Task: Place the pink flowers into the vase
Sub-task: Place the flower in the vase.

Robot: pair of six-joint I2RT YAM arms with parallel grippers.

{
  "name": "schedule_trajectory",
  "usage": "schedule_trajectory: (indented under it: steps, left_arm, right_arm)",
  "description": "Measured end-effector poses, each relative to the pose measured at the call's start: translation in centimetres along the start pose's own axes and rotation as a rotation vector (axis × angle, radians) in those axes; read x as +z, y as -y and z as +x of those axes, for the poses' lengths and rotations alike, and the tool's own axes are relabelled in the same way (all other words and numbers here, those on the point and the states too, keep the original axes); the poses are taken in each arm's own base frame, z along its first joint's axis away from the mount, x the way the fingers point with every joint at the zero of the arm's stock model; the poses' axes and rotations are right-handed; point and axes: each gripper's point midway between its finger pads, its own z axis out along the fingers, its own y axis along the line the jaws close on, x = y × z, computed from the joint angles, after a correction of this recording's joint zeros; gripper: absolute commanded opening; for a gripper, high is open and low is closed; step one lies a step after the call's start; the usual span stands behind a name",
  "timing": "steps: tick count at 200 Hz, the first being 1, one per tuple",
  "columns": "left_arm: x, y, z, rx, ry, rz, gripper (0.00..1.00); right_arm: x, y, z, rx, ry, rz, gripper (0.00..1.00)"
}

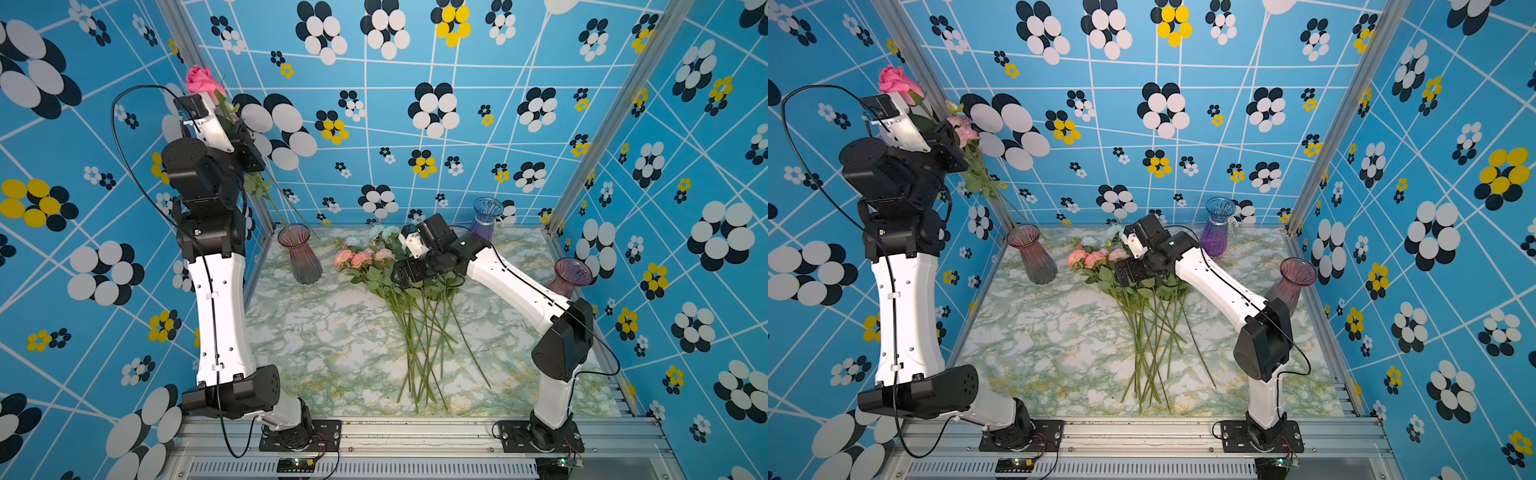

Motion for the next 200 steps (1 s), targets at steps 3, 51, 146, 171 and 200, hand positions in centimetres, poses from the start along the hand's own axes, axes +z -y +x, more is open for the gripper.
schedule_trajectory:
  steps: [3,51,146,171,200]
  left_arm:
    - [0.0,-0.2,0.0,0.009,0.002,-0.010,0.00]
    - [1.0,-2.8,0.9,0.077,0.022,-0.097,0.00]
    - [5.1,-4.8,8.4,0.109,-0.041,-0.104,0.00]
    - [5.5,-5.5,12.7,0.089,-0.110,-0.102,0.00]
    - [5.6,-5.9,16.5,0.050,-0.162,-0.097,0.00]
  right_arm:
    - [0.0,0.0,0.0,0.001,0.000,-0.001,0.99]
    - [0.5,-0.1,0.5,0.008,-0.013,-0.013,0.99]
    - [1.3,0.4,1.7,0.015,-0.046,-0.005,0.99]
    - [1.5,0.4,1.8,0.016,-0.050,-0.004,0.99]
    - [2.3,0.6,2.2,0.020,-0.070,-0.005,0.99]
